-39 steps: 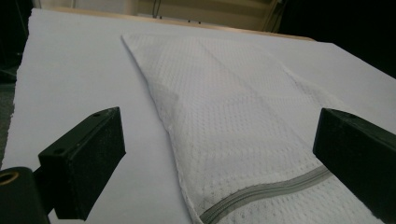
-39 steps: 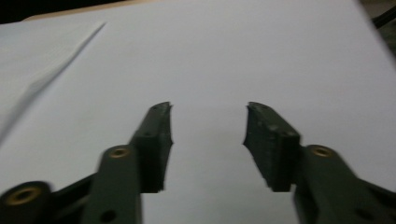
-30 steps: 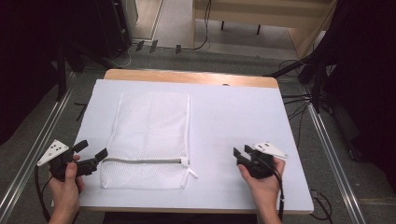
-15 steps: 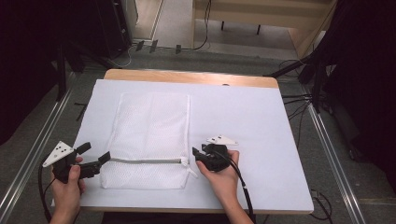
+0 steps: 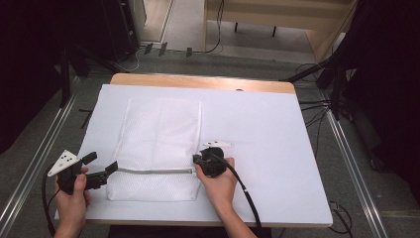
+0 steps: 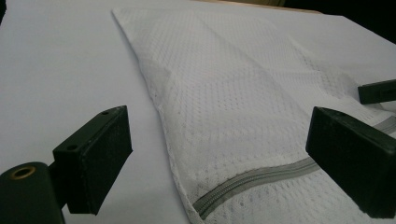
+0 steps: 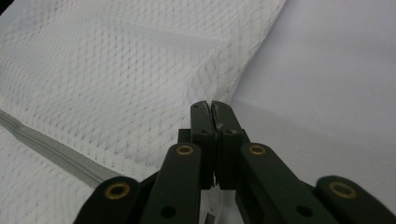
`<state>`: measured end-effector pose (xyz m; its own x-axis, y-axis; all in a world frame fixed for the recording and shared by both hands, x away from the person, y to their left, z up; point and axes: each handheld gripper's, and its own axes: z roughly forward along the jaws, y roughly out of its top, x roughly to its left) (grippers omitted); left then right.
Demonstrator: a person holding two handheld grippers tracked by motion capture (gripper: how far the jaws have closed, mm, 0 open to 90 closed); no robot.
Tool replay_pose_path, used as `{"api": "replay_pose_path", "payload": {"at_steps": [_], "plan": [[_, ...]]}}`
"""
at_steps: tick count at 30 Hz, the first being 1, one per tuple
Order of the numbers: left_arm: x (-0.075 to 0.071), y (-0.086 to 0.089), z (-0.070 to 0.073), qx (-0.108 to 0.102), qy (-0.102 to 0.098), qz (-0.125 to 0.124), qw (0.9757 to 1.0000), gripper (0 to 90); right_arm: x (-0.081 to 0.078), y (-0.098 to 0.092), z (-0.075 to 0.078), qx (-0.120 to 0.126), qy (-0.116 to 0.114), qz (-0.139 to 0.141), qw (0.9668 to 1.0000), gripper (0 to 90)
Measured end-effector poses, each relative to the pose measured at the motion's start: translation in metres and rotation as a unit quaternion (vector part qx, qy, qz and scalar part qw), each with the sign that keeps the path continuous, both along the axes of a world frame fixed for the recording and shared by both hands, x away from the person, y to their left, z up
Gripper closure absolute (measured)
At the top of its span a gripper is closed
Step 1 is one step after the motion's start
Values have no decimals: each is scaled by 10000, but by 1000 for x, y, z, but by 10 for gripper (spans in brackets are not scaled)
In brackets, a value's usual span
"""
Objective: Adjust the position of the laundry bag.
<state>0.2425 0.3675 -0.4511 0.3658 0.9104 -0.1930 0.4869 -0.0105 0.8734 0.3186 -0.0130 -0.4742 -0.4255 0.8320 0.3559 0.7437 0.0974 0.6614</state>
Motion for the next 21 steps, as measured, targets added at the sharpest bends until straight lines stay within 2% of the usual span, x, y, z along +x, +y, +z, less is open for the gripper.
{"api": "replay_pose_path", "payload": {"at_steps": [3,10,18,19,20,21], "plan": [[1,-1,0,31,7,64,10000,116,1,-4,2,15,-22,-58,10000,900],[0,-2,0,39,-17,-11,10000,116,1,-23,0,3,-71,-343,9994,900],[2,-9,-1,27,-5,-82,10000,113,-3,-69,-2,-17,-131,-794,9968,900],[2,-9,-1,27,-5,-82,10000,113,-3,-69,-2,-17,-131,-794,9968,900],[3,-11,-1,19,5,-97,10000,113,-4,-81,-3,-21,-163,-898,9958,900],[3,-11,-1,19,5,-97,10000,113,-4,-81,-3,-21,-163,-898,9958,900]]}}
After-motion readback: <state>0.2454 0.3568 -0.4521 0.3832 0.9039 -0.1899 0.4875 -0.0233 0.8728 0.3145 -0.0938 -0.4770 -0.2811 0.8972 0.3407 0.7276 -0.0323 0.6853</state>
